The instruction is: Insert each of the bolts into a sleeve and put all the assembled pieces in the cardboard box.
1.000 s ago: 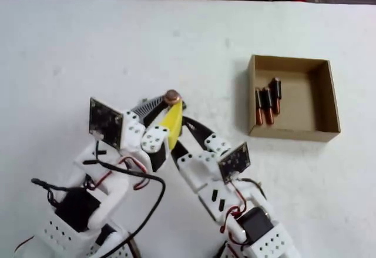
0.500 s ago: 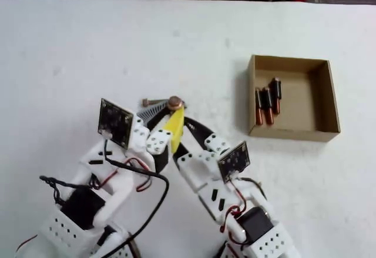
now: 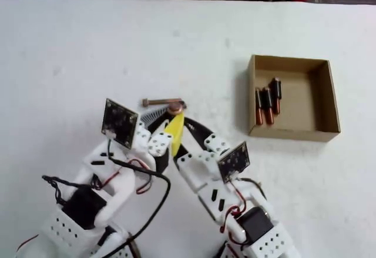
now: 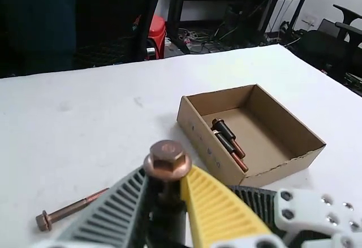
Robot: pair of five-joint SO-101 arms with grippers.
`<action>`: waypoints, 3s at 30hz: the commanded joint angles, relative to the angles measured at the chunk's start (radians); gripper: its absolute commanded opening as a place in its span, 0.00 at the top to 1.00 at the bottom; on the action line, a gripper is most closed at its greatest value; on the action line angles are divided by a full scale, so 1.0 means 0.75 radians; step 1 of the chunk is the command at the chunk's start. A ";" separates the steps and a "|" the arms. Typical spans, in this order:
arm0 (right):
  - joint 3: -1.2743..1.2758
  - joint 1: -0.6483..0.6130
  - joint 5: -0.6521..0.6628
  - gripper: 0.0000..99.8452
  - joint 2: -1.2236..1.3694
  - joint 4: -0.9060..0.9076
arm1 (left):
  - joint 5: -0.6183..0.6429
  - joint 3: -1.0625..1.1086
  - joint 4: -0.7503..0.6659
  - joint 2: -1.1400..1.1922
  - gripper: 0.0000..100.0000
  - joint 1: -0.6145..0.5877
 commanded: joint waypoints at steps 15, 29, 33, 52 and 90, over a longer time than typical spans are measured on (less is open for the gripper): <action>0.012 0.030 -0.008 0.98 -0.013 0.003 | -0.125 -0.006 0.004 -0.015 0.85 0.042; 0.012 0.030 -0.008 0.98 -0.013 0.003 | -0.141 0.043 -0.006 -0.013 0.82 -0.052; 0.012 0.030 -0.008 0.98 -0.013 0.003 | -0.143 0.047 -0.006 -0.009 0.82 -0.118; 0.012 0.030 -0.008 0.98 -0.013 0.003 | -0.254 0.006 -0.129 -0.015 0.82 -0.120; 0.008 0.099 -0.008 0.98 -0.015 0.058 | -0.245 -0.004 0.190 -0.210 0.98 -0.672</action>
